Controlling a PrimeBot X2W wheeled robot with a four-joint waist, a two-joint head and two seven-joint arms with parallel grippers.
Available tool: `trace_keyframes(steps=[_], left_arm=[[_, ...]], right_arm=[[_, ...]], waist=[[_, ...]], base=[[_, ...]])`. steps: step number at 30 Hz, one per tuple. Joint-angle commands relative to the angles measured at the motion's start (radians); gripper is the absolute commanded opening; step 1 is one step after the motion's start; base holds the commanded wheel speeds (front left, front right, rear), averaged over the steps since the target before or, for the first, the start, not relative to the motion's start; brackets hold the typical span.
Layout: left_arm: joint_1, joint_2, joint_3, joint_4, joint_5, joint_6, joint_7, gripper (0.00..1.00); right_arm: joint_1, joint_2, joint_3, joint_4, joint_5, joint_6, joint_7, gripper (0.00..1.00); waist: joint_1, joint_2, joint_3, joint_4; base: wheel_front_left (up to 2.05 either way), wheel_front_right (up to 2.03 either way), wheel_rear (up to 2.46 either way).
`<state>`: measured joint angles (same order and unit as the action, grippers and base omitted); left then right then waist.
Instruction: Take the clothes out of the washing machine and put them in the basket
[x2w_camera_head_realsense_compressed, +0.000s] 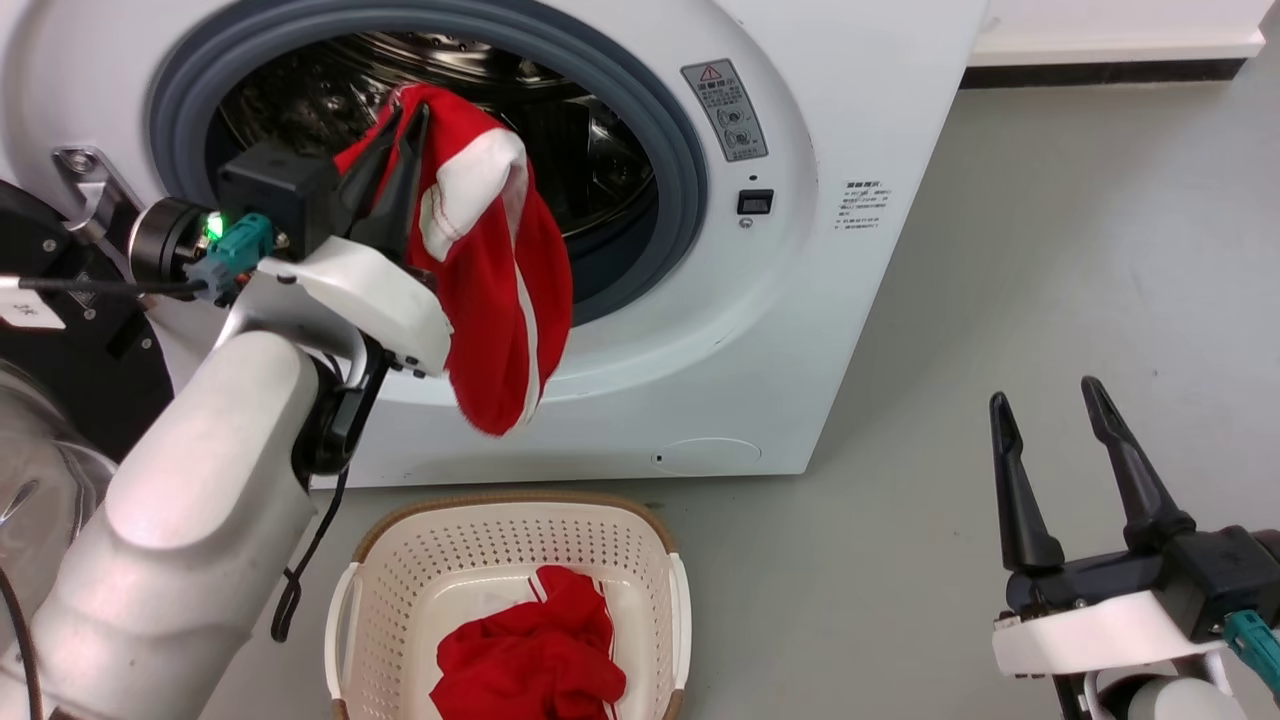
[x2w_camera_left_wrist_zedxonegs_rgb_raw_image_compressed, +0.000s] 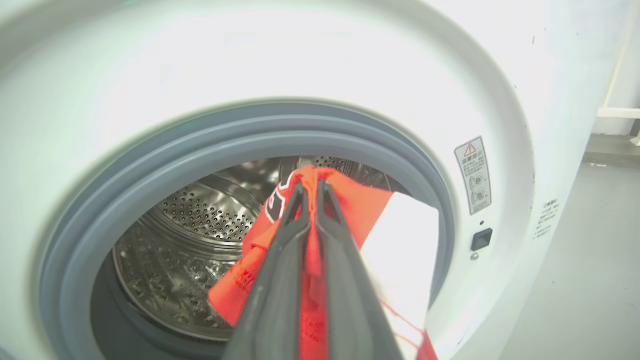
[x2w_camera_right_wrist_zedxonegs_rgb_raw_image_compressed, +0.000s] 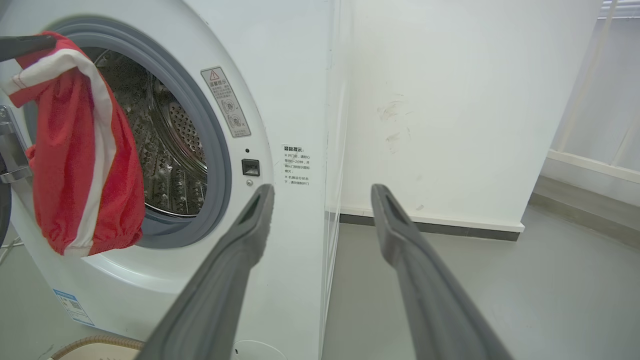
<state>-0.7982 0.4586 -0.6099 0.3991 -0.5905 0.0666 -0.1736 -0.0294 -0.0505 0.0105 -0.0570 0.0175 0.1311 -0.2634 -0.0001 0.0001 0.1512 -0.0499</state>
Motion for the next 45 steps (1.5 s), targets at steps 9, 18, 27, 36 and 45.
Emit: trace_keyframes(steps=[9,18,27,36,45], left_arm=[[0.135,0.087,-0.003,-0.307,0.016,0.1,0.084,0.0],[0.249,0.131,-0.011,-0.475,0.01,0.161,0.118,0.0],[0.381,0.129,-0.063,-0.505,-0.013,0.171,0.119,0.0],[0.457,0.081,-0.103,-0.332,-0.053,0.137,0.074,0.0],[0.388,-0.009,-0.134,0.011,-0.093,0.033,0.034,0.0]], right_arm=[[0.043,0.001,-0.002,0.006,0.004,-0.001,-0.002,1.0],[0.046,0.001,-0.002,0.003,0.006,-0.001,-0.002,1.0],[0.016,0.001,0.0,-0.005,0.002,-0.001,-0.002,1.0],[-0.042,0.001,-0.004,-0.021,-0.014,-0.001,-0.002,1.0],[-0.126,0.001,-0.007,-0.043,-0.007,-0.001,-0.002,1.0]], waist=[[0.0001,-0.0001,-0.043,0.021],[0.0001,-0.0001,-0.042,0.036],[0.0001,-0.0001,0.005,0.039],[0.0001,-0.0001,0.12,0.021],[0.0001,-0.0001,0.286,-0.022]], base=[[0.0,0.0,0.0],[0.0,0.0,0.0],[0.0,0.0,0.0],[0.0,0.0,0.0],[0.0,0.0,0.0]])
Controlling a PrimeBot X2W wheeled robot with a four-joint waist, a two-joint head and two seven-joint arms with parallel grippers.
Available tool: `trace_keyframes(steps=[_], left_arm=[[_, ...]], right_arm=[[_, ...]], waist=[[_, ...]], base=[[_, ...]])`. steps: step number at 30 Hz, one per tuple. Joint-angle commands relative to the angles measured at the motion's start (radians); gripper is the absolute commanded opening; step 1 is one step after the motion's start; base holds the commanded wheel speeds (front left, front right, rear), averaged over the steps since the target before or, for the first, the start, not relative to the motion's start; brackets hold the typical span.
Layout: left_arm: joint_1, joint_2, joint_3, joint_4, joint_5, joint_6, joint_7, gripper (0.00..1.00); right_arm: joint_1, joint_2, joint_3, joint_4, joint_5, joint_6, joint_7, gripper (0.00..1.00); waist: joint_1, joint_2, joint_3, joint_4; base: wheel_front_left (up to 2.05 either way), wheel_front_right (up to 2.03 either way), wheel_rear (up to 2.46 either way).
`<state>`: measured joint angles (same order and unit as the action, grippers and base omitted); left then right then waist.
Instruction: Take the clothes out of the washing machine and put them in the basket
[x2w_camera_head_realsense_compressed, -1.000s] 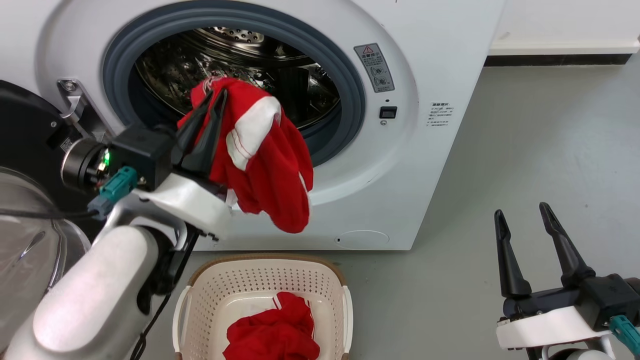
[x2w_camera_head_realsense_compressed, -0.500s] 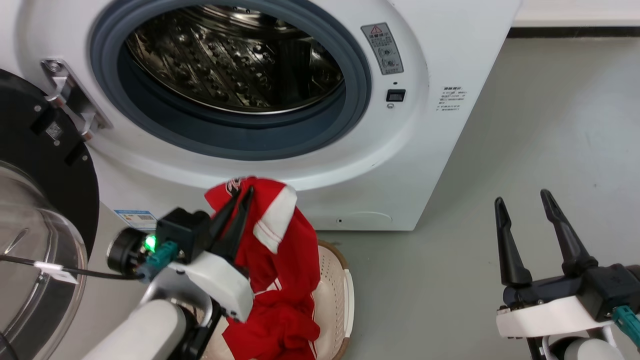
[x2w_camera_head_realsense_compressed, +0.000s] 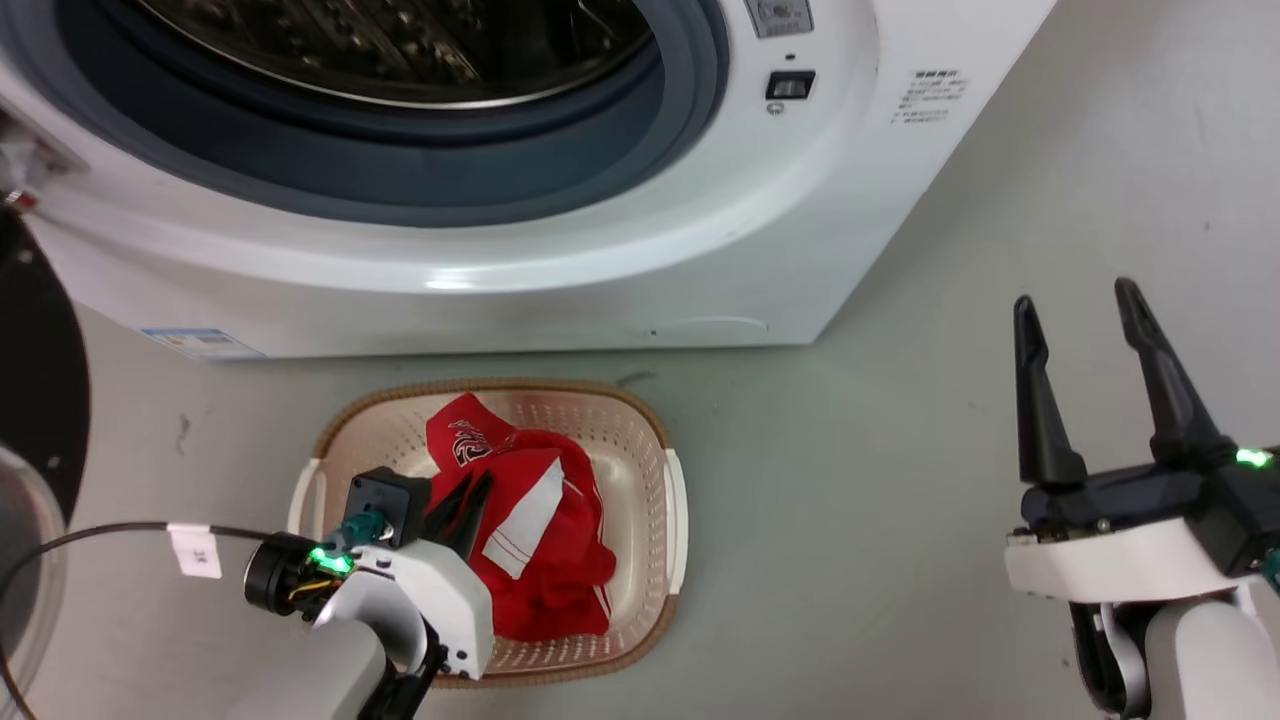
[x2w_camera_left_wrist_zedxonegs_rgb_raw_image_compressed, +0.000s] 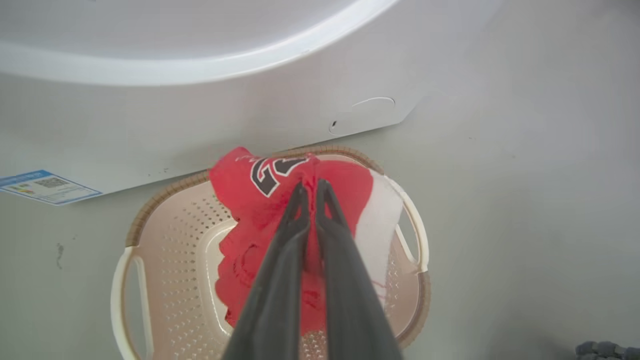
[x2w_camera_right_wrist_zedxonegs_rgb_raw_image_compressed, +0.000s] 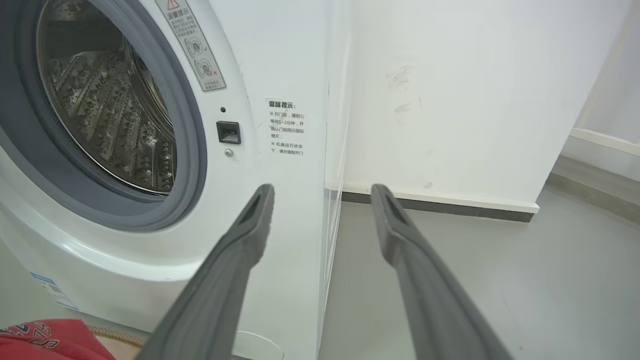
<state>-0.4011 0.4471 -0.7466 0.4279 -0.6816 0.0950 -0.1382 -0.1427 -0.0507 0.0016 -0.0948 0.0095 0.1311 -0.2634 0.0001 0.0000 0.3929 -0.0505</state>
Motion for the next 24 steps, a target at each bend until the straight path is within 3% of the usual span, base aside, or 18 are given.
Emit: trace_keyframes(steps=[1,10,24], left_arm=[[-0.023,-0.008,-0.003,0.025,-0.001,-0.009,-0.005,0.0],[-0.232,-0.108,-0.031,0.439,0.012,-0.119,-0.007,0.0],[-0.459,-0.199,-0.135,0.797,0.098,-0.184,0.084,0.0]], right_arm=[[-0.022,0.001,0.001,-0.008,0.004,-0.001,-0.002,1.0],[-0.121,0.001,-0.01,-0.038,0.034,-0.001,-0.002,1.0],[-0.194,0.001,-0.046,-0.066,0.06,-0.001,-0.002,1.0]], waist=[[-0.0001,0.0,0.063,-0.026],[-0.0001,0.0,0.277,-0.084],[-0.0001,0.0,0.449,-0.115]], base=[[0.0,0.0,0.0],[0.0,0.0,0.0],[0.0,0.0,0.0]])
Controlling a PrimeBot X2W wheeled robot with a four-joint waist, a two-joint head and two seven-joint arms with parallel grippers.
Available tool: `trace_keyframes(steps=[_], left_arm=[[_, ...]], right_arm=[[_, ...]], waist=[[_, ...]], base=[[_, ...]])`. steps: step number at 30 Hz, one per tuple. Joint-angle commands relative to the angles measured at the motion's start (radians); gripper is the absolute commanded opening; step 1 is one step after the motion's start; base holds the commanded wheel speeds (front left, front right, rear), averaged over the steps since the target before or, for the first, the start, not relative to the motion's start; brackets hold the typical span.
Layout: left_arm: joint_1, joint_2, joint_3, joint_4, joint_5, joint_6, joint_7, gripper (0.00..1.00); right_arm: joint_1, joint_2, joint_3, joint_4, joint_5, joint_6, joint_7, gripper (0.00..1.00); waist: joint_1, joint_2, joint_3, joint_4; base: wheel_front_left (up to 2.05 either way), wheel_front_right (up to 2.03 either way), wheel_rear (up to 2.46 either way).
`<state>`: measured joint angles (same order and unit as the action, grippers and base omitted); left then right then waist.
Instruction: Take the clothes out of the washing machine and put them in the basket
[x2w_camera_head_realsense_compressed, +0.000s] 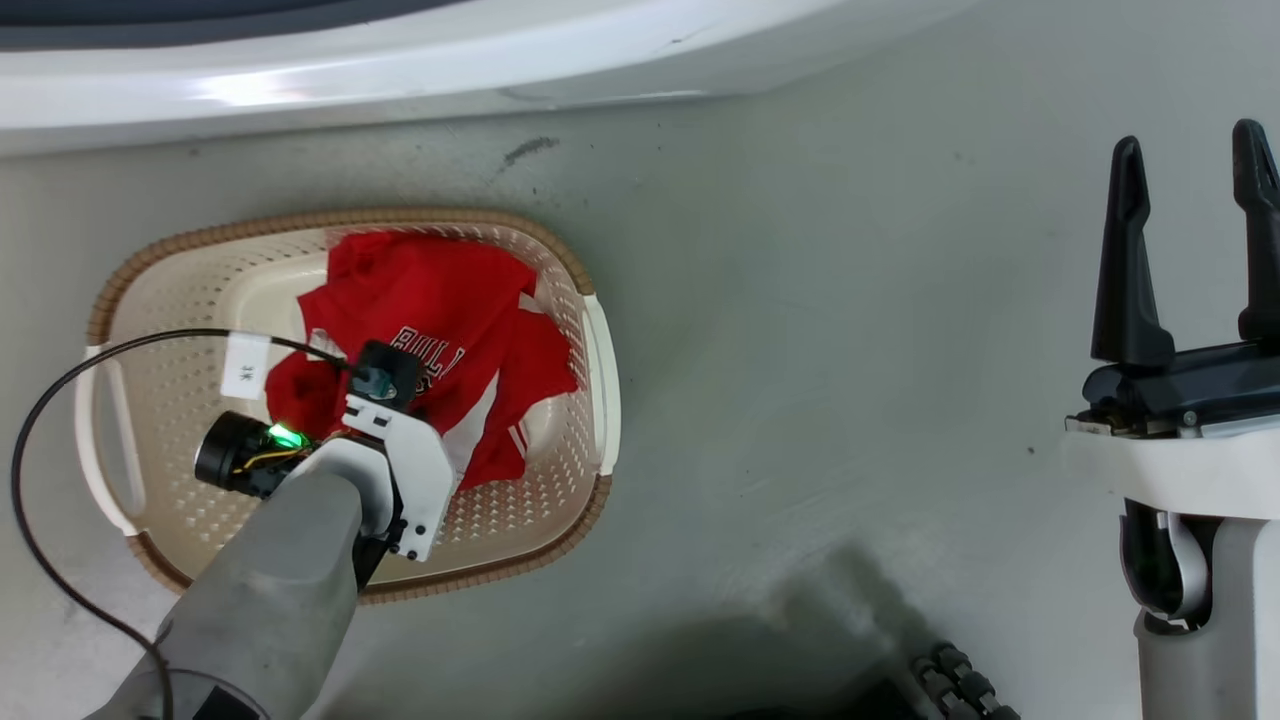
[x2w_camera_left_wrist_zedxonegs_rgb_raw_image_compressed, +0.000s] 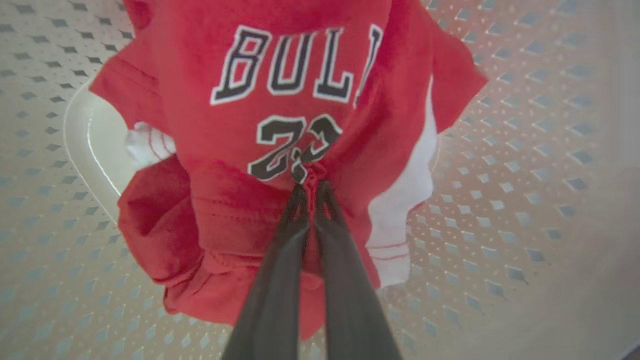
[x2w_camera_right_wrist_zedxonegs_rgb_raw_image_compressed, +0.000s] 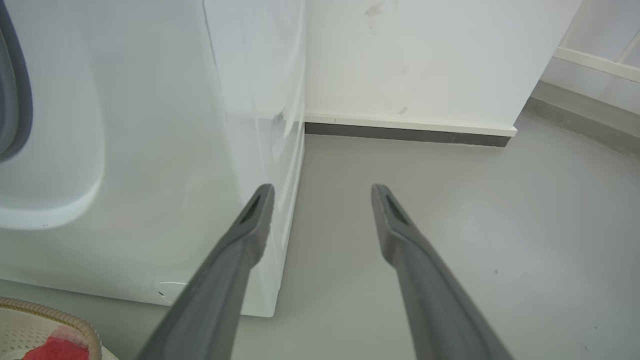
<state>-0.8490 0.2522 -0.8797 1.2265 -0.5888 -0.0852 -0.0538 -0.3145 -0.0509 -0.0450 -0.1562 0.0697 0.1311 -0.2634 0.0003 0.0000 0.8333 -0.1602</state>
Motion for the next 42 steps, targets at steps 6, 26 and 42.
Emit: trace_keyframes(steps=[6,26,42], left_arm=[[-0.015,-0.024,-0.02,0.034,0.002,-0.018,0.006,1.0],[0.129,-0.084,0.044,0.029,-0.076,0.009,-0.207,1.0],[0.396,-0.016,0.332,-0.455,0.073,0.194,-0.211,1.0]], right_arm=[[-0.025,0.001,-0.009,0.004,0.004,-0.001,-0.002,1.0],[0.082,0.001,-0.014,0.082,-0.038,-0.001,-0.002,1.0],[0.212,0.001,-0.005,0.119,-0.069,-0.001,-0.002,1.0]], waist=[[-0.0003,0.0,0.004,-0.003],[-0.0003,0.0,-0.275,0.069],[-0.0003,0.0,-0.521,0.143]], base=[[0.0,0.0,0.0],[0.0,0.0,0.0],[0.0,0.0,0.0]])
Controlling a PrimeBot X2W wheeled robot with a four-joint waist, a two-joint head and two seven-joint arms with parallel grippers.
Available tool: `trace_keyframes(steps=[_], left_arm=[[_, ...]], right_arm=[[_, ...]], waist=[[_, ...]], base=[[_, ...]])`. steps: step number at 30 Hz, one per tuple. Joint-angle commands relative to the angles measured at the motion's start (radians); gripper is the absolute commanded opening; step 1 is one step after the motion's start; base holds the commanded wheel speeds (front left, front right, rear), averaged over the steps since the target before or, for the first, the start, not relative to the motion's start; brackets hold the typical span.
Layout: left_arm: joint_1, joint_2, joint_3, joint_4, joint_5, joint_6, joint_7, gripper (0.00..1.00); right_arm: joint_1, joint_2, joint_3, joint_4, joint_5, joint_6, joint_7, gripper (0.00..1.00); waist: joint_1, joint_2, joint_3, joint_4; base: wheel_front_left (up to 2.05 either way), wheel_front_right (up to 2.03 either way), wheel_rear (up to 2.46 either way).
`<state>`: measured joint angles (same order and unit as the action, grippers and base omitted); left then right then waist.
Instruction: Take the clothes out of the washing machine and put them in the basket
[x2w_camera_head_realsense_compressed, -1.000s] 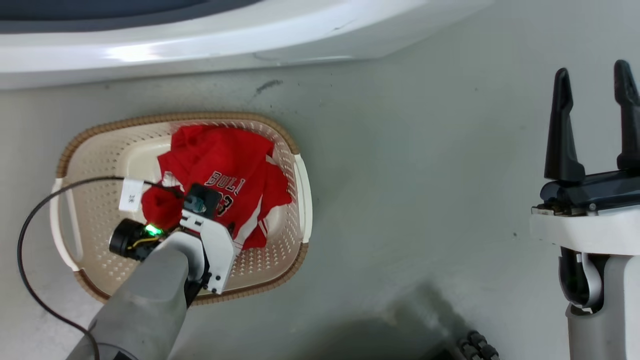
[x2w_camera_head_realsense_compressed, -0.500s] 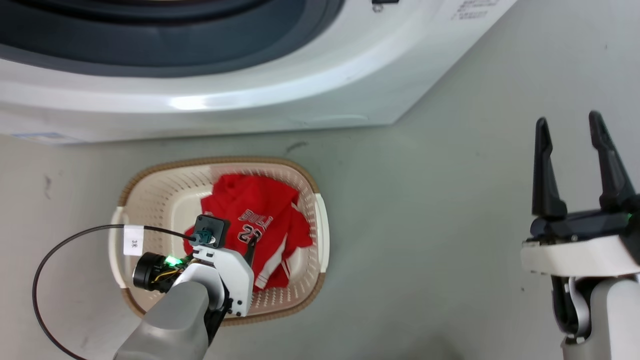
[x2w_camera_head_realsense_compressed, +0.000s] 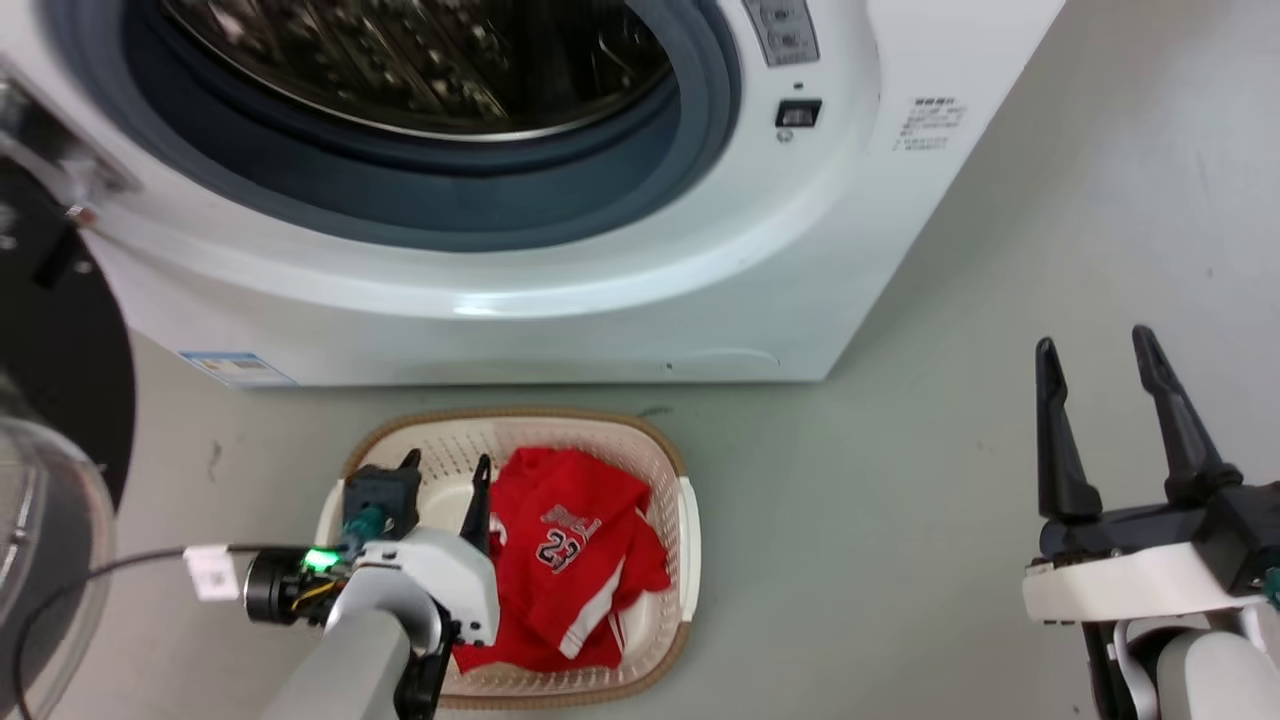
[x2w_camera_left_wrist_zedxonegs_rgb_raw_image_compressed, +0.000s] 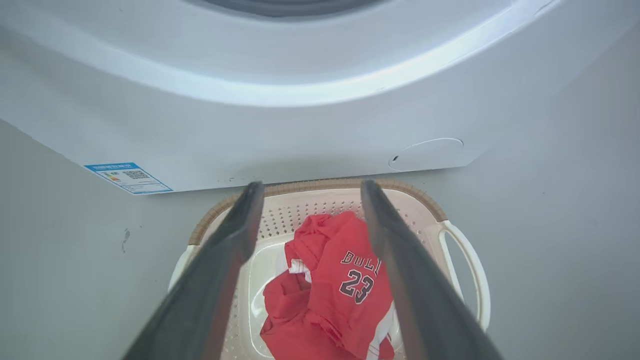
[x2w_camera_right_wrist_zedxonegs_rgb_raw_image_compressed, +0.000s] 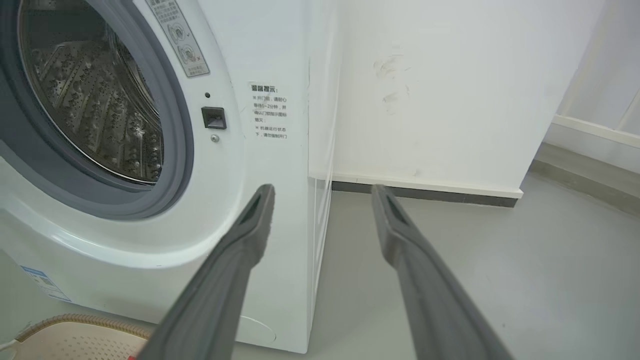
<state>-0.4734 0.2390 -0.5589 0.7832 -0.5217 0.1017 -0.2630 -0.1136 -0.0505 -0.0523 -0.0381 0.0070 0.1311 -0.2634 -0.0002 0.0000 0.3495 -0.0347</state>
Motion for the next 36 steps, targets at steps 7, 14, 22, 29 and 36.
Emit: trace_keyframes(steps=[7,14,22,29,36], left_arm=[[0.16,-0.016,0.178,-0.238,0.134,0.06,-0.002,1.0],[0.288,-0.056,0.317,-0.439,0.255,0.067,-0.002,1.0],[0.414,-0.117,0.44,-0.587,0.35,0.049,-0.002,1.0],[0.497,-0.15,0.485,-0.642,0.417,0.016,-0.002,1.0],[0.537,-0.17,0.502,-0.651,0.451,0.002,-0.003,1.0]], right_arm=[[0.049,0.001,0.008,0.011,-0.009,-0.001,-0.002,1.0],[0.099,0.001,0.012,0.021,-0.011,-0.001,-0.002,1.0],[0.15,0.001,0.01,0.027,-0.002,-0.001,-0.002,1.0],[0.2,0.001,0.007,0.03,0.005,-0.001,-0.002,1.0],[0.229,0.001,0.011,0.034,0.01,-0.001,-0.002,1.0]], waist=[[0.0002,0.0,-0.115,0.033],[0.0002,0.0,-0.192,0.045],[0.0002,0.0,-0.263,0.049],[0.0002,0.0,-0.313,0.05],[0.0002,0.0,-0.342,0.047]], base=[[0.0,0.0,0.0],[0.0,0.0,0.0],[0.0,0.0,0.0],[0.0,0.0,0.0],[0.0,0.0,0.0]])
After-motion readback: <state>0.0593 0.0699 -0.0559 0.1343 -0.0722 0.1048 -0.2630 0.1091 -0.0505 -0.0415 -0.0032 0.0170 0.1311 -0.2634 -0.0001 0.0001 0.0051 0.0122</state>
